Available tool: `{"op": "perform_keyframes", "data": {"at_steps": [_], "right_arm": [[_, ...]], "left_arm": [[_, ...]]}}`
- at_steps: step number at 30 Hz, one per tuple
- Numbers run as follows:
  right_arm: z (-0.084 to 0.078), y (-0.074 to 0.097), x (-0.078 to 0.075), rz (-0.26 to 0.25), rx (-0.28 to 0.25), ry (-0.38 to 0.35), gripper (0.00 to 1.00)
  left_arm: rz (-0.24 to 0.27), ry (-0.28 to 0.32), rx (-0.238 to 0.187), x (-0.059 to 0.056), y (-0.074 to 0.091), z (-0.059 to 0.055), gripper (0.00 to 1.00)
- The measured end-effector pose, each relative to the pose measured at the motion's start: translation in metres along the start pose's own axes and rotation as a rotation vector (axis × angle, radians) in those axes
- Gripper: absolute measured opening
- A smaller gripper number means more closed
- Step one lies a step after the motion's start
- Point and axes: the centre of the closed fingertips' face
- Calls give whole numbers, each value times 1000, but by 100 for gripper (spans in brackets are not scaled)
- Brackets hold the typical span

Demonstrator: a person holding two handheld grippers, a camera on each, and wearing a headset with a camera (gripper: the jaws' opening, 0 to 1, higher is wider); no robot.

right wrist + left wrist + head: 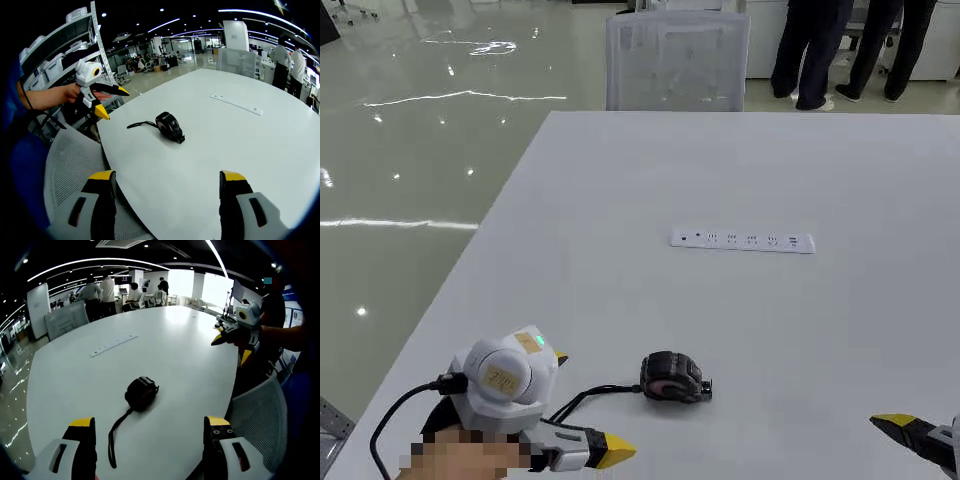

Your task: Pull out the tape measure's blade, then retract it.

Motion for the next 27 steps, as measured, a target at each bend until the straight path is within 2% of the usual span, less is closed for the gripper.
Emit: {"op": "perform_keyframes", "data": {"at_steps": [12,20,27], "right_arm": [[-7,-27,-4,72,42,63,78],[-6,-47,-6,130,70,103,78],[-1,-72,-5,189,87,150,76]], "left_arm": [[-52,-29,22,-5,-28,-4,84],[-82,-61,41,-3,-44,-2,83],[-122,-109,52,-3,-60,2,81]]}}
Point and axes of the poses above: the centre of the closed fingertips' face, and the gripper's own axes: y roughly backward along the fingers, x roughly to its left, z roughly out of its top, and after that the axes turned 14 degrees about -x, right-handed
